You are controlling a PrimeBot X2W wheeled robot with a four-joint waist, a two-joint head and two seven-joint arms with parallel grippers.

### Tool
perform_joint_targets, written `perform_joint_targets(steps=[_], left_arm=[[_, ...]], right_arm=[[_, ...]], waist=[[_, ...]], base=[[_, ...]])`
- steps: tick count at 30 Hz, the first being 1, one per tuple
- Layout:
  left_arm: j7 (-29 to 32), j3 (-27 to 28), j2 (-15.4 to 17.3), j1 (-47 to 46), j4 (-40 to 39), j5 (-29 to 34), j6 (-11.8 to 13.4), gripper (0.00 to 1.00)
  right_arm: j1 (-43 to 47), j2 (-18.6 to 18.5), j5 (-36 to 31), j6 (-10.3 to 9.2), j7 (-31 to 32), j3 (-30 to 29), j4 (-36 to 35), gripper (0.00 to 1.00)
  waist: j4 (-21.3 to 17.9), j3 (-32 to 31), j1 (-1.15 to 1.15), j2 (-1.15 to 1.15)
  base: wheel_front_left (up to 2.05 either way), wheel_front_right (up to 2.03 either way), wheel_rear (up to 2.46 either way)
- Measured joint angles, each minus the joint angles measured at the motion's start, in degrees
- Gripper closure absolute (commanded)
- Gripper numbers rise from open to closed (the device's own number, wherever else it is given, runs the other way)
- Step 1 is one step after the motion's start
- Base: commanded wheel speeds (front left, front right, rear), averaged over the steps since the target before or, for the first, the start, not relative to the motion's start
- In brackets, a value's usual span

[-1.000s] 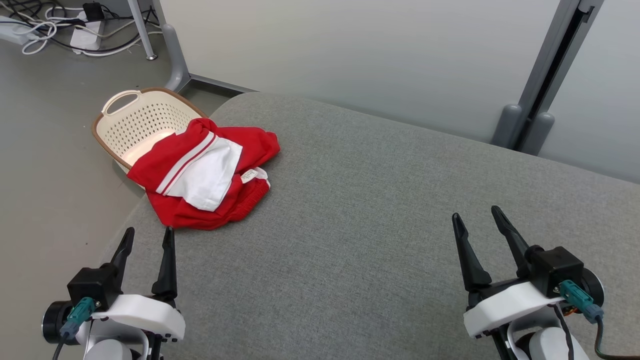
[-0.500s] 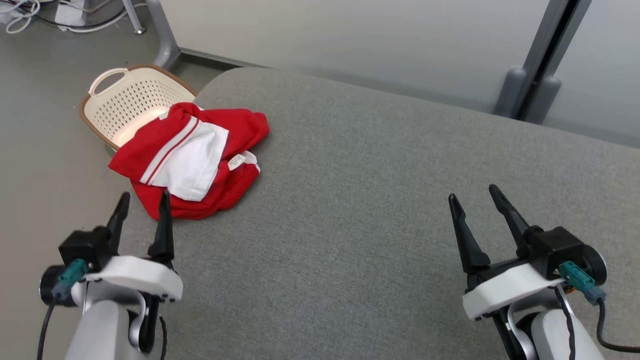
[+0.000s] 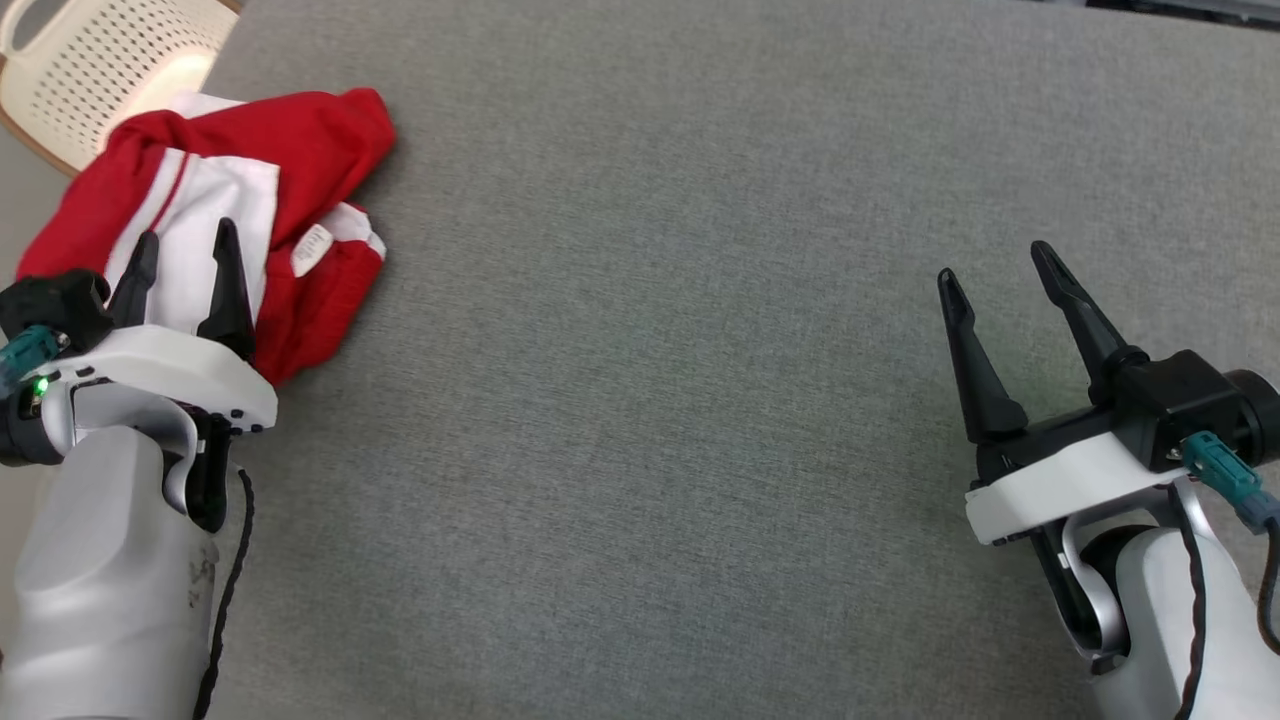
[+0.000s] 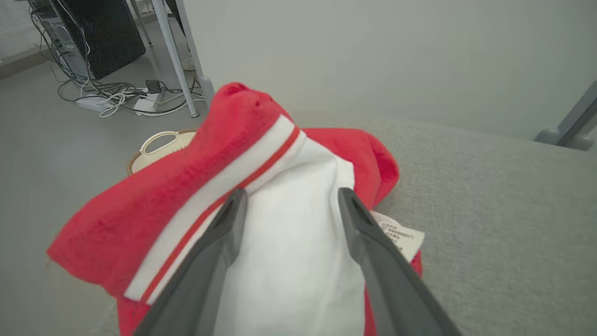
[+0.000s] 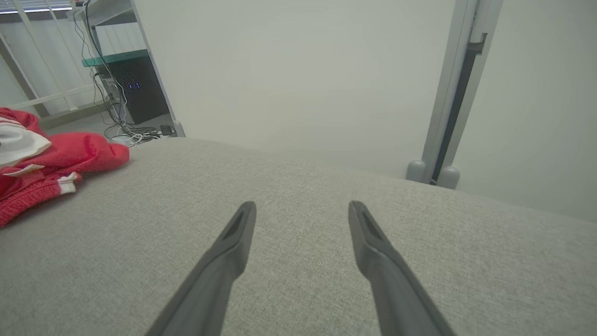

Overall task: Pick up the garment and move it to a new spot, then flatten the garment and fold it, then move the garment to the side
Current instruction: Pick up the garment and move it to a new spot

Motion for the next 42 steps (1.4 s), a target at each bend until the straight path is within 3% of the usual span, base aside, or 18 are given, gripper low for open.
perform_joint_targets(steps=[7, 8, 10, 16, 27, 35, 42], left_arm=[[2.6, -4.9, 3.8, -6.3, 10.3, -3.1, 0.0, 0.0], [3.0, -5.4, 4.1, -6.8, 11.4, -3.4, 0.0, 0.11], [2.6, -5.8, 5.0, -7.8, 13.0, -3.3, 0.0, 1.0], [0.2, -5.7, 7.0, -9.2, 11.9, -2.2, 0.8, 1.0], [0.0, 0.5, 8.3, 0.4, -13.4, 0.9, 2.9, 1.0], [0.0, 0.5, 5.8, 13.9, -29.8, 4.1, 3.0, 1.0], [3.0, -3.6, 1.9, 24.8, -43.0, 4.9, 3.9, 1.0]], right_arm=[[-1.0, 0.1, 0.2, 0.0, -0.5, 0.1, 0.7, 0.0], [-1.0, 0.1, 0.2, -0.01, -0.6, 0.1, 1.0, 0.0], [-1.2, 0.2, 0.3, 0.0, -0.6, 0.1, 1.3, 0.0], [-1.5, 0.4, 0.5, 0.0, -1.2, -0.4, 2.1, 0.0], [0.9, 1.4, 1.0, 0.0, -2.7, -1.8, 3.7, 0.0], [4.1, 3.1, 2.0, 0.0, -4.1, -3.1, 5.0, 0.0], [5.7, 4.0, 2.4, -0.01, -4.4, -4.0, 4.8, 0.0]], waist=[[-3.0, 3.6, 0.0, 0.0], [-3.2, 3.8, 0.0, 0.0], [-3.3, 3.8, 0.0, 0.0], [-3.1, 2.4, 0.0, 0.0], [-2.6, -3.8, 0.0, 0.0], [-4.3, -10.2, 0.0, 0.0], [-8.9, -12.6, 0.0, 0.0]], base=[[0.0, 0.0, 0.0], [0.0, 0.0, 0.0], [0.0, 0.0, 0.0], [0.0, 0.0, 0.0], [0.0, 0.0, 0.0], [0.0, 0.0, 0.0], [0.0, 0.0, 0.0]])
